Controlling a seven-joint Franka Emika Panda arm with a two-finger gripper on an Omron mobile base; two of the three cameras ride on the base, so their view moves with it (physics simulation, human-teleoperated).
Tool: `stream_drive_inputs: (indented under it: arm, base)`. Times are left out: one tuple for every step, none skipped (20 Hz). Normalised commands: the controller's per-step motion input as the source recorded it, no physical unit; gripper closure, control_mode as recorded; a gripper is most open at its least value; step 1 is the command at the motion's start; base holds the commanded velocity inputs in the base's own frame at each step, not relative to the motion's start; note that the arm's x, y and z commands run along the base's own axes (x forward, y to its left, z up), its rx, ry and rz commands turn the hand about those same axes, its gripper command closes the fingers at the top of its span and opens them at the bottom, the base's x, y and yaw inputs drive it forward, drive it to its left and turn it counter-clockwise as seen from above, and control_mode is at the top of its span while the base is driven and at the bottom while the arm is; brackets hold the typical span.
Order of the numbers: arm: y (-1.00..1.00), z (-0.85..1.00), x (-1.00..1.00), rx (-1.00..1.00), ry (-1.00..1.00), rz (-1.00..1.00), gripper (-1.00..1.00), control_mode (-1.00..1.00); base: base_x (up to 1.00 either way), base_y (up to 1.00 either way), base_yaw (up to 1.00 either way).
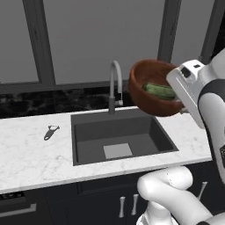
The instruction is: Pick the cucumber from the sink and place it in the bowl. Then pick the bowl and place it in the microwave. Then close the microwave door and press the start button.
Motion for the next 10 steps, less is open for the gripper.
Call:
stream_drive_inputs:
  arm:
    - [0.00, 0.00, 0.00, 0.00, 0.00, 0.00, 1.00, 1.00]
    - [0.00, 0.00, 0.00, 0.00, 0.00, 0.00, 1.00, 1.00]
    - [0.00, 0.00, 0.00, 0.00, 0.00, 0.00, 1.00, 1.00]
    - [0.00, 0.00, 0.00, 0.00, 0.00, 0.00, 1.00, 1.00]
    - [0.00, 0.00, 0.00, 0.00, 0.00, 0.00, 1.00, 1.00]
    - [0.00, 0.00, 0.00, 0.00, 0.00, 0.00, 1.00, 1.00]
    - [0.00, 0.00, 0.00, 0.00, 0.00, 0.00, 1.00, 1.00]
    - [0.00, 0.00, 0.00, 0.00, 0.00, 0.00, 1.00, 1.00]
    - [0.00, 0.00, 0.00, 0.00, 0.00, 0.00, 1.00, 1.00]
    - [0.00, 0.00, 0.00, 0.00, 0.00, 0.00, 1.00, 1.00]
  base:
    - [-0.38, 0.00, 0.10]
    - [-0.31, 0.00, 0.09]
    - [-0.34, 0.00, 0.10]
    - [-0.32, 0.11, 0.12]
    - [-0.27, 0.29, 0.13]
    - [-0.24, 0.58, 0.17]
    - [-0.15, 0.92, 0.23]
    - [-0.13, 1.00, 0.30]
    - [-0.19, 1.00, 0.38]
    - [-0.13, 1.00, 0.45]
